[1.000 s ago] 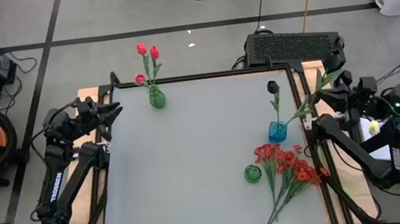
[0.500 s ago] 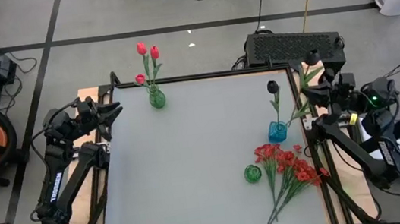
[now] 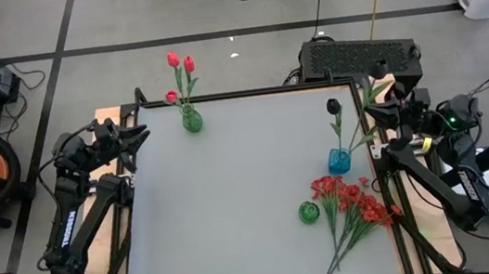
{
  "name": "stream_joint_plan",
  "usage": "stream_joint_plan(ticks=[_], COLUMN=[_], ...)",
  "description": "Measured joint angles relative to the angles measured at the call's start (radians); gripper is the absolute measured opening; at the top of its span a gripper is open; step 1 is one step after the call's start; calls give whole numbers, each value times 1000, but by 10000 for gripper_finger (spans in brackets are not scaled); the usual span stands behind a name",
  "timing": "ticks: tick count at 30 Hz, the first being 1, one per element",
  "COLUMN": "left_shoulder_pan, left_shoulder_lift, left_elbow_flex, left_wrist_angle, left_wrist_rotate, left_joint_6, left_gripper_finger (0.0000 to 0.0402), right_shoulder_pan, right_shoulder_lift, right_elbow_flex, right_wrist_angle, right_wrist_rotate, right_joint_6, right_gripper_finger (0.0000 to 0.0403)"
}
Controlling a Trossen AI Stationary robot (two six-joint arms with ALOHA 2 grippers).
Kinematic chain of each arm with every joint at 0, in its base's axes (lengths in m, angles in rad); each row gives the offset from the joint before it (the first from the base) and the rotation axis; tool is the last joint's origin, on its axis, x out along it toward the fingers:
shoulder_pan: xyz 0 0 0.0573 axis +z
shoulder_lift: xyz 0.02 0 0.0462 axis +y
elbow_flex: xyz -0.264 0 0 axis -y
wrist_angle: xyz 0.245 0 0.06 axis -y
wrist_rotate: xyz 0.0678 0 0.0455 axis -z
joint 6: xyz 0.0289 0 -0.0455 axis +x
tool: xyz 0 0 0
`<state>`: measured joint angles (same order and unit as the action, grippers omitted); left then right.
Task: Sort flowers into vase by color
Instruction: Put the black flower into the right green vase
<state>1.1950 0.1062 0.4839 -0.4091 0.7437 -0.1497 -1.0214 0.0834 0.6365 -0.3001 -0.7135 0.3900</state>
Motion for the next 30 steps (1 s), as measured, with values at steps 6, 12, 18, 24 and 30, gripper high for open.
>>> stream_joint_plan(ticks=[6,12,18,24,30], left_shoulder_pan=[0,0,0,0,0], left_shoulder_lift=[0,0,0,0,0], left_elbow_flex=[0,0,0,0,0], left_wrist_angle=[0,0,0,0,0], left_wrist_rotate=[0,0,0,0,0], left_joint_6=[0,0,0,0,0], left_gripper_finger=[118,118,118,118,118], right_shoulder_pan=[0,0,0,0,0], right_shoulder_lift=[0,0,0,14,89], right_elbow_flex=[0,0,0,1,14], right_wrist_angle=[60,125,131,117,78], right_wrist_rotate=[3,21,132,259,250], right_joint_6=[11,7,-45,-46,-29], right_gripper_finger=[0,0,0,0,0])
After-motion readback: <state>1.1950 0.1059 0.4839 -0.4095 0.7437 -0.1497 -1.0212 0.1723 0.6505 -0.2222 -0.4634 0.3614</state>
